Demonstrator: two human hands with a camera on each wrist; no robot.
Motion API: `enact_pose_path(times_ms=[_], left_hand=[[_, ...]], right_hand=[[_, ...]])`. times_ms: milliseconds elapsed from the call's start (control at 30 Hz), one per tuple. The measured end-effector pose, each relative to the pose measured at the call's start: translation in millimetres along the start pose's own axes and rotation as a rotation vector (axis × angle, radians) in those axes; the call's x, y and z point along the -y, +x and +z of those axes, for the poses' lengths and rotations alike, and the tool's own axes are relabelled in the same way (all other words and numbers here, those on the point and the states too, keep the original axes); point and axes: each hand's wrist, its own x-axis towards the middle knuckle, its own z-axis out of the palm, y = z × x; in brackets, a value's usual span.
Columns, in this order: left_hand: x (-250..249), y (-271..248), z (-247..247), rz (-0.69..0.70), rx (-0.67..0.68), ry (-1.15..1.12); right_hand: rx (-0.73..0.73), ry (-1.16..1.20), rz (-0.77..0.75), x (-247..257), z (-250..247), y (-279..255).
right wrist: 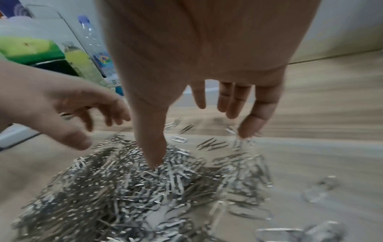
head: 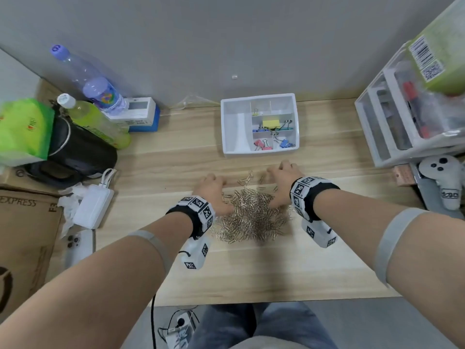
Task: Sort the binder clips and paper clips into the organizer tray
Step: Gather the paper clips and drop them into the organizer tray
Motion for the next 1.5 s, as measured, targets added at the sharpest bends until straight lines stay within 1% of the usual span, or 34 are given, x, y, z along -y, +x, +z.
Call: enact_pose_path(times_ms=[67, 133, 167, 233, 300, 467, 700, 800, 867, 967, 1067, 1267, 1400, 1500], left_hand=[[10, 0, -1, -0.099, 0.076, 0.071], [15, -3, 3, -0.161, 0.139, 0.117], [17, -5, 7, -0.179, 0.151, 0.135], [18, -9, 17, -0.193, 0.134, 0.148], [14, -12, 27, -0.177, 0.106, 0.144], [-5, -12, 44, -0.065, 0.051, 0.078], [-19, -3, 45, 0.061, 0.012, -0.116], [-13, -5, 40, 0.07, -0.02, -0.091], [-7, -8, 34, 0.03, -0.03, -0.027], [-1, -13, 30, -0.069, 0.004, 0.042], [-5, -16, 34, -0.097, 0.051, 0.079], [-27, -11, 49, -0.028, 0.027, 0.029], [-33, -5, 53, 0.008, 0.009, -0.12], [-33, -1, 56, 0.034, -0.021, -0.179]], right_hand=[[0.003, -0.071, 0.071, -9, -1, -1], [0.018, -0.094, 0.132, -15, 4, -3], [0.025, -0.091, 0.153, -17, 9, -4], [0.022, -0.059, 0.167, -18, 20, -7], [0.0, 0.006, 0.136, -15, 31, -7], [-0.045, 0.145, -0.026, 3, 53, -7], [-0.023, 0.138, -0.155, 23, 57, -7], [-0.046, 0.118, -0.148, 19, 51, -10], [-0.061, 0.104, -0.114, 15, 45, -13], [-0.053, 0.071, -0.057, 14, 40, -16], [-0.039, 0.043, -0.057, 19, 47, -16], [-0.047, 0.037, -0.114, 35, 64, -8], [-0.078, 0.133, -0.135, 42, 68, -3], [-0.095, 0.173, -0.16, 44, 71, 0]])
